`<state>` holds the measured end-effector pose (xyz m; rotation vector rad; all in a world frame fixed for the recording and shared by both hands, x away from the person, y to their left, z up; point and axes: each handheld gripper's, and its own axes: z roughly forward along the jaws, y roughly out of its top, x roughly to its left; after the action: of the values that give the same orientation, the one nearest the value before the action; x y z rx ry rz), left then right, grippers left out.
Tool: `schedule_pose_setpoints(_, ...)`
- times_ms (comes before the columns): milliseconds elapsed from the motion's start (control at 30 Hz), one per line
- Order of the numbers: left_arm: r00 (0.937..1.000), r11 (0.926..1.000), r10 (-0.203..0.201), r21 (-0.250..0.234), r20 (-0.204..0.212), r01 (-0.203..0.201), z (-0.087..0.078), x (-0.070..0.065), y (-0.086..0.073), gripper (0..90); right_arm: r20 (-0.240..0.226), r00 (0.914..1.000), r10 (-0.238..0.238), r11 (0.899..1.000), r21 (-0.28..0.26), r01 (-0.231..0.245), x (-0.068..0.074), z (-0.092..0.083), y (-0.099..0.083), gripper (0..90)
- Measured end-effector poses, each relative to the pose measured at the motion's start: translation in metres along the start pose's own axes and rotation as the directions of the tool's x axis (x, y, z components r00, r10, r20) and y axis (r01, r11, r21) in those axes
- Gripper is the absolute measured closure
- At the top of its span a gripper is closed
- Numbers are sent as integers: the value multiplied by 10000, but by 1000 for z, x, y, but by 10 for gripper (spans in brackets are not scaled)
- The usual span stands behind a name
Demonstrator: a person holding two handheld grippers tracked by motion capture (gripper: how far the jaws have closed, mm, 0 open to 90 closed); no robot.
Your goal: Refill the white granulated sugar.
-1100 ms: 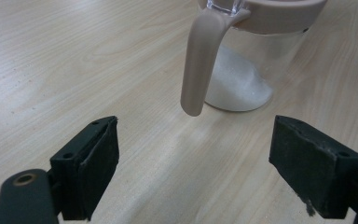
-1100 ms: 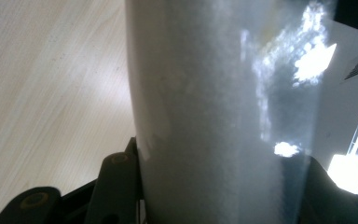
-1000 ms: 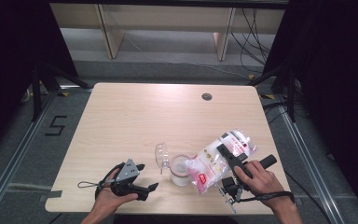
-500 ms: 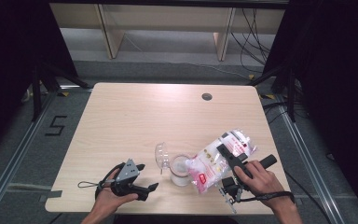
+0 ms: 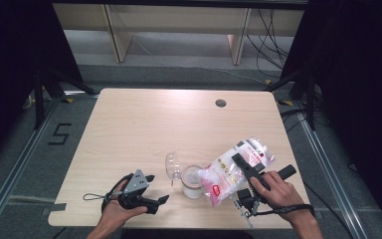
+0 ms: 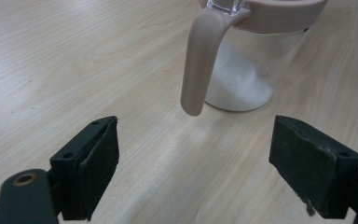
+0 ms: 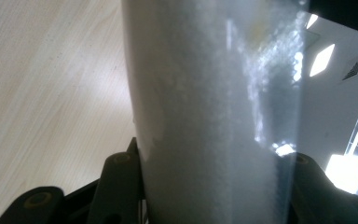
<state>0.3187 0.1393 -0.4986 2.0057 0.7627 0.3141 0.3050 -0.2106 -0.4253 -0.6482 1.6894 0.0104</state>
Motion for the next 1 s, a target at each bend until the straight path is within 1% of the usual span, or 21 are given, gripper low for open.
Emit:
schedule_pose_setpoints(33, 9999, 9998, 143, 105, -78, -142, -1, 1, 0, 154, -23, 10000, 41, 10000, 43, -41, 1, -1, 0, 586)
schedule_pose_setpoints(67, 9997, 9998, 185, 117, -133, -184, -1, 1, 0, 154, -44, 9999, 94, 9999, 79, -94, 1, -1, 0, 588)
schedule_pose_setpoints(100, 9997, 9998, 184, 122, -131, -182, -1, 1, 0, 154, -62, 9998, 212, 9997, 153, -211, 2, -1, 0, 589)
schedule_pose_setpoints(133, 9999, 10000, 72, 33, -77, -72, 0, 1, 0, 154, -50, 9998, 167, 9998, 138, -166, 2, -1, 0, 590)
schedule_pose_setpoints(167, 9997, 9997, 191, 127, -130, -189, -1, 1, 0, 154, -55, 9998, 169, 9998, 143, -168, 2, -1, 0, 591)
schedule_pose_setpoints(200, 9998, 9998, 184, 121, -126, -182, -1, 1, 0, 154, -90, 9999, 86, 9999, 139, -85, 1, -1, -1, 593)
schedule_pose_setpoints(233, 9998, 9998, 163, 132, -79, -162, -1, 1, 0, 154, 9, 9999, 124, 9999, 89, -124, 2, -1, -1, 594)
schedule_pose_setpoints(333, 9998, 9998, 183, 120, -126, -181, -1, 1, 0, 154, 2, 9999, 117, 9999, 106, -117, 2, -1, -1, 598)
schedule_pose_setpoints(367, 9998, 9999, 132, 80, -117, -131, 0, 1, 0, 154, -3, 9999, 126, 9999, 98, -126, 2, -1, -1, 598)
schedule_pose_setpoints(400, 10000, 9999, -66, -99, -31, 66, 0, -1, 0, 154, -90, 9999, 131, 9998, 155, -130, 1, -1, -1, 599)
schedule_pose_setpoints(433, 10000, 10000, -5, -47, -63, 5, 0, 0, 0, 154, -95, 9999, 122, 9998, 152, -120, 1, -1, 0, 600)
schedule_pose_setpoints(467, 9998, 9998, 181, 125, -124, -179, -1, 1, 0, 154, -104, 9999, 118, 9998, 139, -117, 1, -1, 0, 600)
schedule_pose_setpoints(500, 9999, 9998, 147, 122, -78, -146, -1, 1, 0, 154, -94, 9999, 119, 9998, 129, -118, 1, -1, 0, 602)
schedule_pose_setpoints(533, 10000, 10000, -1, 5, 12, 1, 0, 0, 0, 154, -98, 9999, 112, 9999, 120, -111, 1, -1, 0, 603)
schedule_pose_setpoints(600, 10000, 10000, -4, -17, 2, 4, 0, 0, 0, 154, -111, 9999, 63, 9999, 115, -62, 1, -1, -1, 605)
schedule_pose_setpoints(633, 10000, 10000, -60, -49, 19, 60, 0, 0, 0, 154, -14, 9999, 142, 9999, 81, -142, 2, -1, -1, 605)
schedule_pose_setpoints(733, 10000, 10000, -6, -1, 9, 6, 0, 0, 0, 154, -41, 10000, 76, 10000, 35, -76, 1, -1, -1, 608)
schedule_pose_setpoints(800, 10000, 9999, -73, -84, 2, 73, 0, -1, 0, 154, -42, 9999, 100, 9999, 48, -99, 1, -1, -1, 610)
schedule_pose_setpoints(833, 10000, 10000, 21, -61, -37, -21, 0, 0, 0, 154, -48, 9999, 94, 9999, 37, -94, 1, -1, -1, 612)
schedule_pose_setpoints(1000, 10000, 10000, -6, -41, -15, 6, 0, 0, 0, 154, -41, 9999, 132, 9999, 30, -131, 1, -1, -1, 619)
